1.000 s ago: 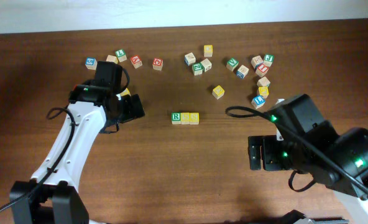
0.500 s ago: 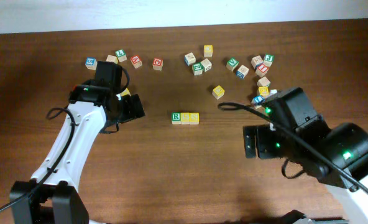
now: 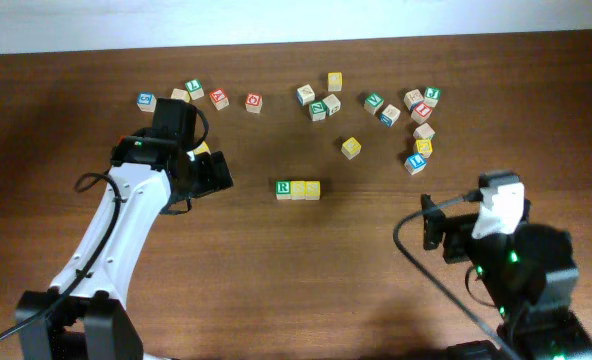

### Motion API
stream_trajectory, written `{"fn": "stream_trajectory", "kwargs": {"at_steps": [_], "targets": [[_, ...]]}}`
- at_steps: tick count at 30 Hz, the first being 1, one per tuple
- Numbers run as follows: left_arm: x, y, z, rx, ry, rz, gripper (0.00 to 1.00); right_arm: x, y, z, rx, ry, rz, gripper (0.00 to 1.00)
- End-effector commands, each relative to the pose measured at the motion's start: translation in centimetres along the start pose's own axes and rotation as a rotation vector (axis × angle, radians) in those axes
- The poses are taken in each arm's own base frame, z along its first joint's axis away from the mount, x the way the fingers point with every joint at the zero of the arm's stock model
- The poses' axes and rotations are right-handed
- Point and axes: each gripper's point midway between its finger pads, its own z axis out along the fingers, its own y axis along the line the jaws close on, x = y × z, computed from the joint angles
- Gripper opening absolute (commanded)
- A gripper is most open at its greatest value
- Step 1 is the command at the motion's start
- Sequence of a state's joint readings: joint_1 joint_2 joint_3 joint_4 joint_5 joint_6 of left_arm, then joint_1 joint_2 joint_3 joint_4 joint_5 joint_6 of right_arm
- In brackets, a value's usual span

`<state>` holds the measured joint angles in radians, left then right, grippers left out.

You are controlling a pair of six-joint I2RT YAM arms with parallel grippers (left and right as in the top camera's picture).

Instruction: Spell out RSS

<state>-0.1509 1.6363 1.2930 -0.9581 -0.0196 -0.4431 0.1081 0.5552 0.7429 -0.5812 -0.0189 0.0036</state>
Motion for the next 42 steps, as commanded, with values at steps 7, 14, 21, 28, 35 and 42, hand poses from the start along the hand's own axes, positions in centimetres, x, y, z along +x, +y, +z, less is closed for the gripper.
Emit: {"fn": "stream_trajectory", "kwargs": {"at_steps": [7, 14, 21, 28, 35, 42], "targets": [[-0.1, 0.4, -0.2, -0.01, -0.01, -0.017, 0.99, 2.0, -1.2, -0.2, 0.054, -0.304, -0.071, 0.98], [-0.2, 0.4, -0.2, -0.01, -0.01, -0.017, 0.99, 3.7, -1.2, 0.2, 0.054, -0.38, -0.075, 0.98], [-0.1, 0.4, -0.2, -0.009, -0.009, -0.017, 0.99, 4.7, -1.3, 0.3, 0.067, -0.43, -0.076, 0.98], [-0.2, 0.4, -0.2, -0.01, -0.01, -0.017, 0.99, 5.8, -1.5, 1.4, 0.071, -0.474, -0.07, 0.98], [-0.2, 0.4, -0.2, -0.01, -0.01, -0.017, 0.99, 6.9, -1.6, 2.1, 0.073, -0.458, -0.07, 0.99], [-0.2, 0.4, -0.2, -0.009, -0.01, -0.017, 0.99, 10.2, -2.8, 3.4, 0.119, -0.31, -0.054, 0.98]]}}
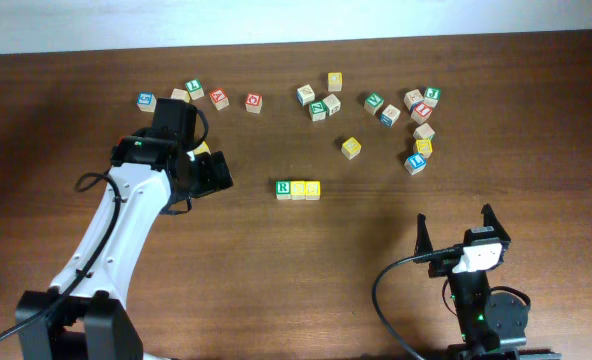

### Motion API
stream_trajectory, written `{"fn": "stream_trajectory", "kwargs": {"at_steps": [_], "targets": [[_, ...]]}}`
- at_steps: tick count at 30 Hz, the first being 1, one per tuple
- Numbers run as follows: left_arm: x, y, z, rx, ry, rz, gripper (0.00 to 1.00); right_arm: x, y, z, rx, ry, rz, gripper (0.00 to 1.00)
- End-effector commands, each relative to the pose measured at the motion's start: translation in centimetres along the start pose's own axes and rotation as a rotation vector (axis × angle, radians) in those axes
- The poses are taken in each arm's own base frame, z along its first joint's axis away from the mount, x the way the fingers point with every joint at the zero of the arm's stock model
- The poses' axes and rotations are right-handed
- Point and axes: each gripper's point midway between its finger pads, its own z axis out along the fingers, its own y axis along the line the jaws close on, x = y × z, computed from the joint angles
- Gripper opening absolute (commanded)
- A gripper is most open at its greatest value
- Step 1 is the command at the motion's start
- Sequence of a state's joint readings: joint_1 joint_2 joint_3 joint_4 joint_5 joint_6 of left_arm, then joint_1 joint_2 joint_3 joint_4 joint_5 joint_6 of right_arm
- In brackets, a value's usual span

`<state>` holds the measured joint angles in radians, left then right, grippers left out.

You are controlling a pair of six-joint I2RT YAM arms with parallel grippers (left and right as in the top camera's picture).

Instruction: Spell out RSS

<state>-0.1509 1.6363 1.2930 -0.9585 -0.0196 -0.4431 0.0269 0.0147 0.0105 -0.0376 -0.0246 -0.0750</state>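
Three letter blocks stand touching in a row at the table's middle: a green R block (284,188), then two yellow blocks (298,188) (313,188) whose letters are too small to read. My left gripper (219,172) hovers to the left of the row, apart from it, open and holding nothing. My right gripper (456,228) is near the front edge at the right, fingers spread wide and pointing toward the far side, empty.
Loose letter blocks lie along the far side: a group at the left (194,90), a group in the middle (319,105) and a cluster at the right (418,130). A single yellow block (351,148) sits right of and beyond the row.
My right arm has drawn back toward the front edge and now sits lower in view, its open fingers pointing to the far side. The left arm and the row of three blocks have not moved.
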Motion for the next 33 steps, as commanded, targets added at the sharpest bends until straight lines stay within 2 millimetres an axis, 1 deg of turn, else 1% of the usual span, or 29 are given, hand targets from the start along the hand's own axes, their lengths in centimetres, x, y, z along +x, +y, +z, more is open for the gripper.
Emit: {"fn": "stream_trajectory", "kwargs": {"at_steps": [1, 7, 11, 18, 21, 31, 33], "targets": [[-0.2, 0.3, -0.2, -0.009, -0.01, -0.017, 0.99, 1.1, -0.8, -0.1, 0.035, 0.04, 0.006, 0.98], [-0.2, 0.4, -0.2, -0.009, -0.01, -0.017, 0.99, 1.2, -1.2, -0.1, 0.059, 0.044, 0.007, 0.98], [-0.2, 0.4, -0.2, -0.009, -0.01, -0.017, 0.99, 1.8, -1.3, 0.0, 0.068, 0.07, 0.007, 0.98], [-0.1, 0.3, -0.2, -0.009, -0.01, -0.017, 0.99, 1.3, -1.4, -0.1, 0.074, 0.049, 0.048, 0.98], [-0.2, 0.3, -0.2, -0.009, -0.01, -0.017, 0.99, 1.2, -2.2, -0.2, 0.117, 0.039, 0.092, 0.98], [-0.2, 0.3, -0.2, -0.009, -0.01, -0.017, 0.99, 1.2, -2.0, -0.2, 0.108, 0.039, 0.091, 0.98], [-0.2, 0.3, -0.2, -0.009, -0.01, -0.017, 0.99, 1.2, -1.8, -0.1, 0.099, 0.041, 0.066, 0.98]]}}
